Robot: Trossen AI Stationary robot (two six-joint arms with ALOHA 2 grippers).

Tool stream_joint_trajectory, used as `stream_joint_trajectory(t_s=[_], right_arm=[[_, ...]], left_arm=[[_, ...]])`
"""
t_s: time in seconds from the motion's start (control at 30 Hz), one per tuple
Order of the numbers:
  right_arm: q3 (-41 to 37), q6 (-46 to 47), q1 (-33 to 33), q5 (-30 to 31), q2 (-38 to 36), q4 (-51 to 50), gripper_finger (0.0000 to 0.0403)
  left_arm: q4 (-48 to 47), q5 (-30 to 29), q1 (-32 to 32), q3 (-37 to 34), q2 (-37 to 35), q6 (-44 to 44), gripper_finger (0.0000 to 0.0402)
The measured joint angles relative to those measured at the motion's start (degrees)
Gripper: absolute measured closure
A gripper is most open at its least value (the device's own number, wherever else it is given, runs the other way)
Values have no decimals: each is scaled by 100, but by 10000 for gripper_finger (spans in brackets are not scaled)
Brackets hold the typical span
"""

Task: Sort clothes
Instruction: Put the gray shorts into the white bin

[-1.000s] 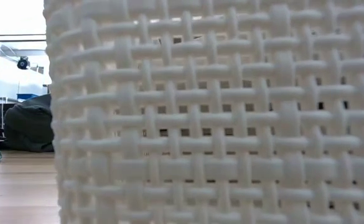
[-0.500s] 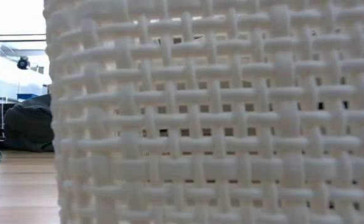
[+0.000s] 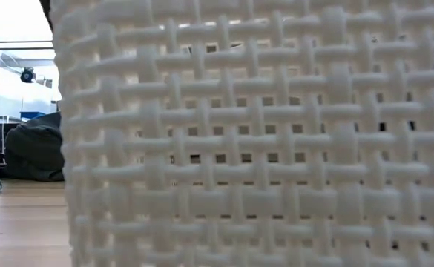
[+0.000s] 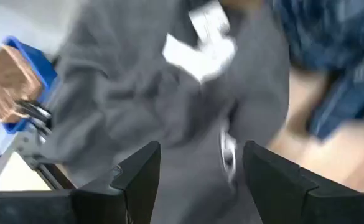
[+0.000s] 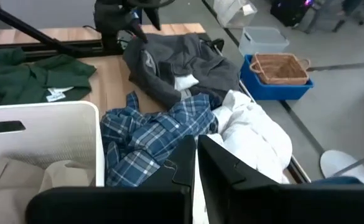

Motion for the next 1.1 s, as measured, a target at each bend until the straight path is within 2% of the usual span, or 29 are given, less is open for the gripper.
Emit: stream_joint_trajectory(t_s=[0.13,0.3,0.57,0.67,0.8,0.9,1.0,1.1], right_arm=[[-7,217,4,-9,45,-168,390],[-15,246,8,-14,108,-183,390],[-15,239,8,-9,319,-181,390],[-17,237,8,-9,396,-181,390],[-17,235,8,-9,458,-182,390],[-17,209,8,-9,462,-181,390],[-17,198,8,-11,460,-181,390],[-17,190,8,-11,458,-183,390]], left_arm=[[87,634,-25,-474,52,201,190],[169,681,-151,-820,98,278,169],[1007,-211,-9,-1560,96,318,139],[1025,-227,71,-1547,208,278,147],[1279,-217,80,-1497,331,245,202],[1423,-119,105,-1519,446,222,279],[1446,-154,132,-1558,576,-44,373],[1410,-157,99,-1513,544,-122,393]])
